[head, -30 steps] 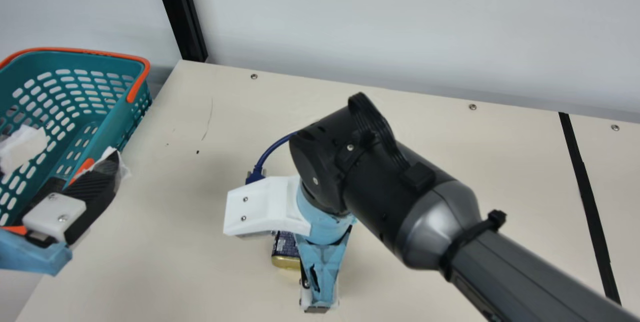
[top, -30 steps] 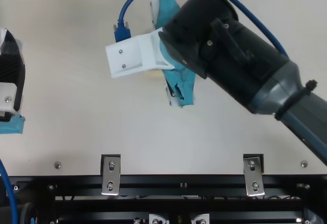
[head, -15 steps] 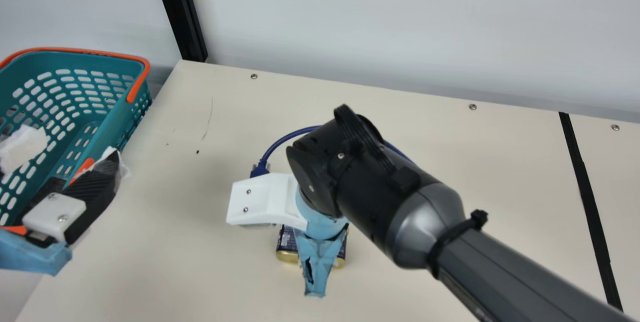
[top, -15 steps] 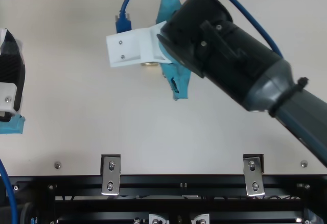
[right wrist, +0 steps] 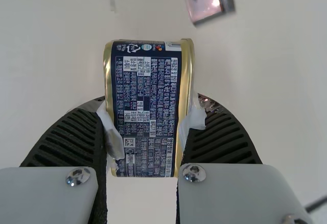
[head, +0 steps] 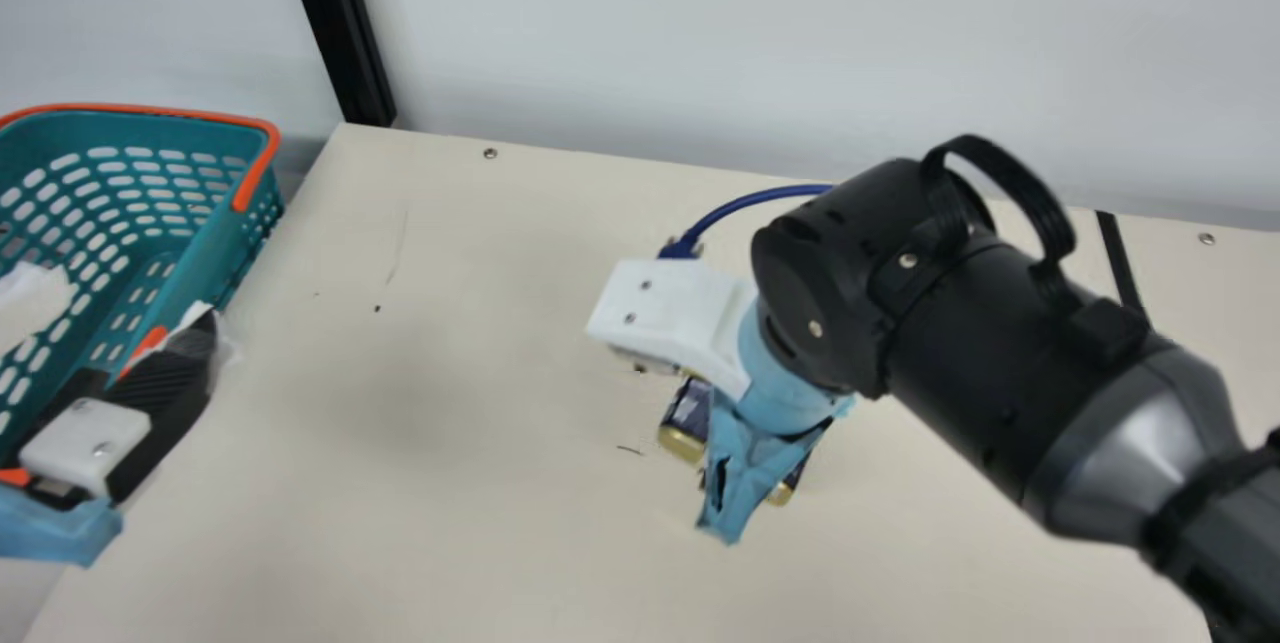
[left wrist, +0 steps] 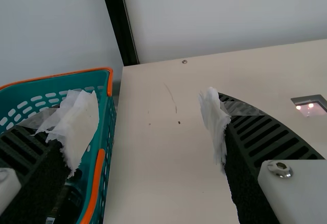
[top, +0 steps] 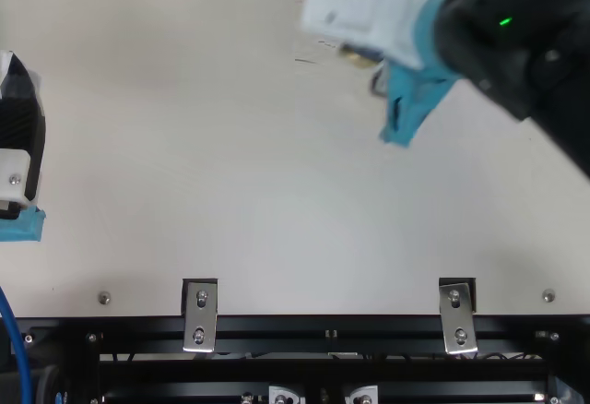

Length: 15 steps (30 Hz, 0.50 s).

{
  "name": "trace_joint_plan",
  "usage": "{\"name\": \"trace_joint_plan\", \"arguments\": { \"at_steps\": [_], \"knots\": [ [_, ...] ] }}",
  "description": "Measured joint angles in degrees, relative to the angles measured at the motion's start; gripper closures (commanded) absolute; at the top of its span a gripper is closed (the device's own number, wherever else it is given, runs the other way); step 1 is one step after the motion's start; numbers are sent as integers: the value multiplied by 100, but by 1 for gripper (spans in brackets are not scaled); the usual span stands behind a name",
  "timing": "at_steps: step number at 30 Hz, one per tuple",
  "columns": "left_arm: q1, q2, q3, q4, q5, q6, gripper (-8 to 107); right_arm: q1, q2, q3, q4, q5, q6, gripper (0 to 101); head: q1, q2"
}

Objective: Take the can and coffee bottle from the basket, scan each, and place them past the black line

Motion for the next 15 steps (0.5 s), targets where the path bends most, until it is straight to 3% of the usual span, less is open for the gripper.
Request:
{"name": "trace_joint_plan", "arguments": {
  "at_steps": [9, 15],
  "knots": [
    [0, 0, 0, 0, 0, 0, 9, -1074, -460, 631, -844, 28, 1465, 101, 147, -1320],
    [0, 0, 0, 0, 0, 0, 9, -2009, -802, 1066, -1123, 23, 1856, 101, 205, -2111]
  ]
}}
